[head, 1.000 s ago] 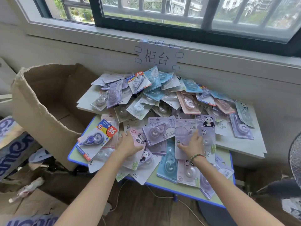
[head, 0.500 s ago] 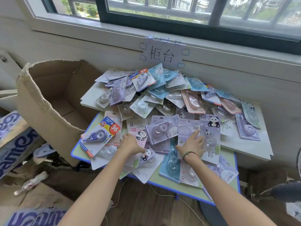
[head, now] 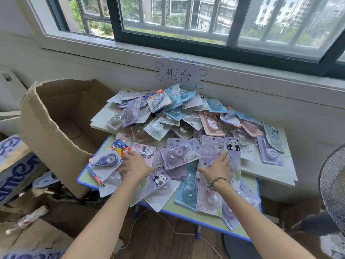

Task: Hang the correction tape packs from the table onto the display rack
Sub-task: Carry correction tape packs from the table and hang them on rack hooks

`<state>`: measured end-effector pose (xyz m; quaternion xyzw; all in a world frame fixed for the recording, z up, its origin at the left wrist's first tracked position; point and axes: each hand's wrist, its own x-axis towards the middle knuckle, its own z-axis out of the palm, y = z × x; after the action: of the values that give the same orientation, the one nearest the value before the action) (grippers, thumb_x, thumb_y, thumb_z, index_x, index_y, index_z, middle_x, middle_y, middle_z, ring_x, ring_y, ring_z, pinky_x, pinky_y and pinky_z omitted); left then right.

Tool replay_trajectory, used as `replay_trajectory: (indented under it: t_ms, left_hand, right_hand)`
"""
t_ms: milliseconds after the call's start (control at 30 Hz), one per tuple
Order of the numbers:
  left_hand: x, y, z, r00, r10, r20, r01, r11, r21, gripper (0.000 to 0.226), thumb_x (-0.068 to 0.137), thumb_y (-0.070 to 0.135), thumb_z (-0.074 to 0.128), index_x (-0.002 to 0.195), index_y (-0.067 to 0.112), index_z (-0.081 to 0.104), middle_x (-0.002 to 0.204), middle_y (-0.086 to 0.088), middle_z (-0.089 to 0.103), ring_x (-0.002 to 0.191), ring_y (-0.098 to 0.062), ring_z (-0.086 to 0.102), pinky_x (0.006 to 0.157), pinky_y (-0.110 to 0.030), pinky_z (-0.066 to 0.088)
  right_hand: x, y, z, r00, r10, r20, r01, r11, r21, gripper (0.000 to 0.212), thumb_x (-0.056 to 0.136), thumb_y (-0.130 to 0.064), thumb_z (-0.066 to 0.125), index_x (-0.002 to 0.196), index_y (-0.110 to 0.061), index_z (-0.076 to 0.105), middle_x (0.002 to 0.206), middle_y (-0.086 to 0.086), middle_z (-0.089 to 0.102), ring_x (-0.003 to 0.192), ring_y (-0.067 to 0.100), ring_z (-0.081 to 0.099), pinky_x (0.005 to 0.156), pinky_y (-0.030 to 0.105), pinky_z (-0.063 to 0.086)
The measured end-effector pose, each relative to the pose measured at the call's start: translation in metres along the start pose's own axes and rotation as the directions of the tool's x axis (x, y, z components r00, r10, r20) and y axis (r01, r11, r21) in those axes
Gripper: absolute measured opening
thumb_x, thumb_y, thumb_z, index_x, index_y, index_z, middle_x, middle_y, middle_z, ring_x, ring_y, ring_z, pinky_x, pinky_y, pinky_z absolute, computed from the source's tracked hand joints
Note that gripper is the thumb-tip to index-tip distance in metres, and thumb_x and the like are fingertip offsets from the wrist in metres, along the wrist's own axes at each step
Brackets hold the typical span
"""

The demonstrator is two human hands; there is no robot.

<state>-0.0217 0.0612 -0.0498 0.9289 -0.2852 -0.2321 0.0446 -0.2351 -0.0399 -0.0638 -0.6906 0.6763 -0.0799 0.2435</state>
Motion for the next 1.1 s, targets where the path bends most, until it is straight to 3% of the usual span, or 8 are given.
replay_trajectory:
  t_ms: [133,200,433,600,733,900,1100]
  left_hand:
    - [-0.01,0.008,-0.005,0.984,0.065,-0.168,-0.1,0.972,-0.211,0.11,0.077,0.047,0.073,0.147,-0.003,0.005,0.142,-0.028,0.032,0.129,-0.039,0.036,0.101,-0.05,0.041]
    - [-0.015,0.014,-0.005,0.968,0.119,-0.223,-0.175,0.951,-0.253,0.108,0.077,0.053,0.069,0.148,0.0,0.006,0.143,-0.027,0.032,0.129,-0.04,0.037,0.102,-0.052,0.04]
    - [-0.044,0.037,-0.005,0.926,0.288,-0.244,-0.362,0.861,-0.357,0.117,0.077,0.054,0.071,0.154,0.012,-0.006,0.15,-0.021,0.025,0.134,-0.037,0.035,0.104,-0.046,0.038]
    - [-0.064,0.052,-0.004,0.868,0.433,-0.242,-0.495,0.789,-0.363,0.12,0.074,0.054,0.074,0.153,0.013,-0.005,0.148,-0.021,0.026,0.131,-0.04,0.038,0.103,-0.055,0.039]
    - [-0.101,0.055,0.0,0.768,0.599,-0.228,-0.634,0.656,-0.411,0.118,0.076,0.046,0.076,0.154,0.009,-0.005,0.15,-0.021,0.024,0.135,-0.039,0.035,0.106,-0.05,0.038]
    - [-0.157,0.053,0.012,0.617,0.761,-0.203,-0.768,0.524,-0.368,0.117,0.076,0.051,0.074,0.153,0.006,-0.002,0.148,-0.021,0.027,0.131,-0.038,0.038,0.101,-0.044,0.039]
    - [-0.248,0.061,0.03,0.391,0.909,-0.146,-0.863,0.307,-0.4,0.112,0.075,0.047,0.076,0.153,0.005,0.006,0.137,-0.019,0.038,0.122,-0.037,0.047,0.093,-0.043,0.043]
  right_hand:
    - [-0.006,-0.001,-0.006,1.0,-0.026,-0.013,0.026,1.0,-0.014,0.123,0.073,-0.046,0.076,0.149,-0.005,-0.012,0.154,0.018,0.01,0.137,0.039,0.026,0.107,0.049,0.035]
    - [-0.009,-0.003,-0.01,0.999,-0.041,-0.025,0.041,0.999,-0.011,0.123,0.073,-0.047,0.076,0.149,-0.005,-0.011,0.154,0.019,0.011,0.136,0.039,0.026,0.108,0.048,0.034]
    - [-0.035,0.004,-0.032,0.989,-0.046,-0.143,0.047,0.999,0.005,0.125,0.07,-0.051,0.076,0.15,-0.007,-0.01,0.153,0.018,0.015,0.136,0.036,0.028,0.111,0.043,0.03]
    - [-0.076,0.013,-0.059,0.962,0.027,-0.272,-0.025,1.0,0.013,0.123,0.071,-0.052,0.076,0.151,-0.01,-0.008,0.153,0.015,0.015,0.136,0.035,0.027,0.109,0.045,0.032]
    - [-0.131,0.029,-0.073,0.912,0.137,-0.386,-0.135,0.99,0.032,0.121,0.073,-0.055,0.072,0.151,-0.011,-0.009,0.155,0.014,0.009,0.138,0.035,0.023,0.109,0.046,0.031]
    - [-0.214,0.056,-0.087,0.814,0.266,-0.517,-0.257,0.962,0.092,0.118,0.073,-0.053,0.073,0.151,-0.011,-0.004,0.154,0.013,0.011,0.137,0.034,0.025,0.109,0.043,0.031]
    - [-0.31,0.103,-0.115,0.598,0.41,-0.689,-0.415,0.893,0.171,0.116,0.07,-0.05,0.077,0.151,-0.01,0.003,0.148,0.012,0.021,0.13,0.032,0.036,0.103,0.04,0.034]
